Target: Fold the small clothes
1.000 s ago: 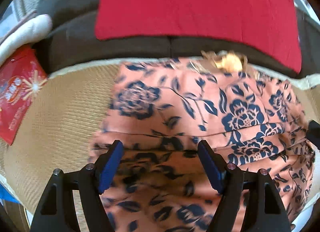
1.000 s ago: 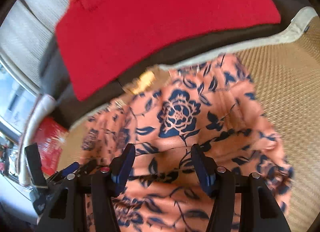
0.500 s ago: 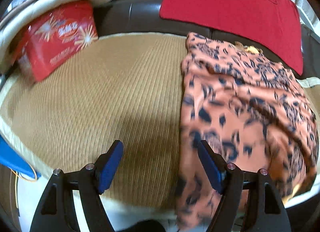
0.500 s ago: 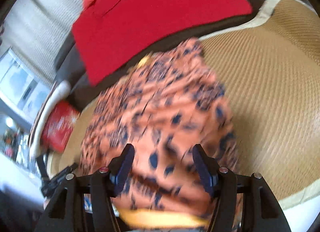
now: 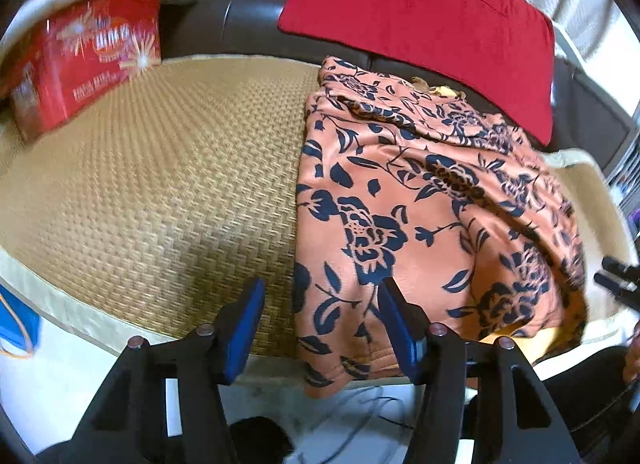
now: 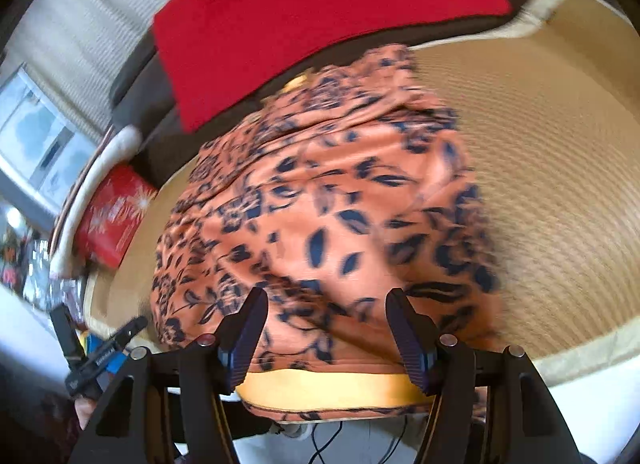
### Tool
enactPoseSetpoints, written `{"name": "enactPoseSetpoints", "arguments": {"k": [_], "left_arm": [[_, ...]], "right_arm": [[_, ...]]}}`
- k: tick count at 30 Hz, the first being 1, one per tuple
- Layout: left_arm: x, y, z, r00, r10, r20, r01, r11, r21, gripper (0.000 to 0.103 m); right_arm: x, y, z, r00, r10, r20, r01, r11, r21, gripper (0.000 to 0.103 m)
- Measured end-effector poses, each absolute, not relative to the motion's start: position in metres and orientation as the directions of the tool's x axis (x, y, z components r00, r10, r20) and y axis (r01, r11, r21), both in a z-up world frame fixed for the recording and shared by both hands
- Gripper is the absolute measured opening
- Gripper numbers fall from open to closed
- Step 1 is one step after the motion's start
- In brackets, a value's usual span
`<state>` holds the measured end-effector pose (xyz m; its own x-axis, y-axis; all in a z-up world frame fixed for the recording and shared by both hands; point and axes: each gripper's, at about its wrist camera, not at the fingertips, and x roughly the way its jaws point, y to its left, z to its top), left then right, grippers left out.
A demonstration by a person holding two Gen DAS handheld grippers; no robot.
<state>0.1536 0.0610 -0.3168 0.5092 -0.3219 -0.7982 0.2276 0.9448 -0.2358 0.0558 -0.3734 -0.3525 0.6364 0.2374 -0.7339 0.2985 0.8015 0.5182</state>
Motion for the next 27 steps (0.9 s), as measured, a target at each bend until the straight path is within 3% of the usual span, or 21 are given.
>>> {"name": "enactPoseSetpoints", "arguments": {"k": [3, 8, 9, 10, 12, 20, 21, 23, 25, 27], "left_arm": [[0.16, 0.058, -0.328, 0.446, -0.381, -0.81, 0.225, 0.924, -0.31, 0.066], [0.159, 0.04, -0.334, 0.424, -0.372, -0.826, 0.265, 0.923, -0.28, 0.064], [0.159, 0.038, -0.334, 0.428, -0.37, -0.825, 0.271, 0.923, -0.274, 0.053], [0.159, 0.036, -0.333, 0.429, -0.366, -0.826, 0.277, 0.923, -0.266, 0.034], [0.159, 0.033, -0.334, 0.436, -0.351, -0.829, 0.278, 0.928, -0.247, 0.014], [0.145, 0.031, -0.31, 0.513, -0.338, -0.789, 0.326, 0.927, -0.186, 0.011], [0.141, 0.031, -0.302, 0.521, -0.376, -0.766, 0.348, 0.913, -0.212, 0.014], [0.13, 0.028, -0.29, 0.541, -0.427, -0.724, 0.387, 0.891, -0.237, 0.029], [0.114, 0.015, -0.278, 0.552, -0.488, -0.677, 0.458, 0.855, -0.243, 0.065], [0.098, -0.006, -0.272, 0.557, -0.518, -0.65, 0.538, 0.821, -0.193, 0.075]], "right_arm": [[0.038, -0.405, -0.357, 0.668, 0.216, -0.712, 0.379, 0.725, 0.575, 0.066], [0.012, -0.449, -0.379, 0.677, 0.199, -0.709, 0.504, 0.577, 0.643, 0.067], [0.011, -0.452, -0.382, 0.67, 0.203, -0.714, 0.514, 0.567, 0.644, 0.067], [0.01, -0.455, -0.387, 0.659, 0.21, -0.722, 0.523, 0.562, 0.64, 0.067], [0.011, -0.456, -0.396, 0.629, 0.226, -0.744, 0.539, 0.563, 0.627, 0.067], [0.017, -0.423, -0.384, 0.628, 0.209, -0.75, 0.456, 0.681, 0.572, 0.067], [0.018, -0.416, -0.378, 0.633, 0.214, -0.744, 0.429, 0.703, 0.567, 0.067], [0.02, -0.406, -0.374, 0.626, 0.202, -0.753, 0.409, 0.738, 0.537, 0.067], [0.023, -0.399, -0.376, 0.608, 0.184, -0.773, 0.411, 0.76, 0.504, 0.067], [0.023, -0.403, -0.381, 0.595, 0.188, -0.781, 0.428, 0.749, 0.506, 0.067]]}}
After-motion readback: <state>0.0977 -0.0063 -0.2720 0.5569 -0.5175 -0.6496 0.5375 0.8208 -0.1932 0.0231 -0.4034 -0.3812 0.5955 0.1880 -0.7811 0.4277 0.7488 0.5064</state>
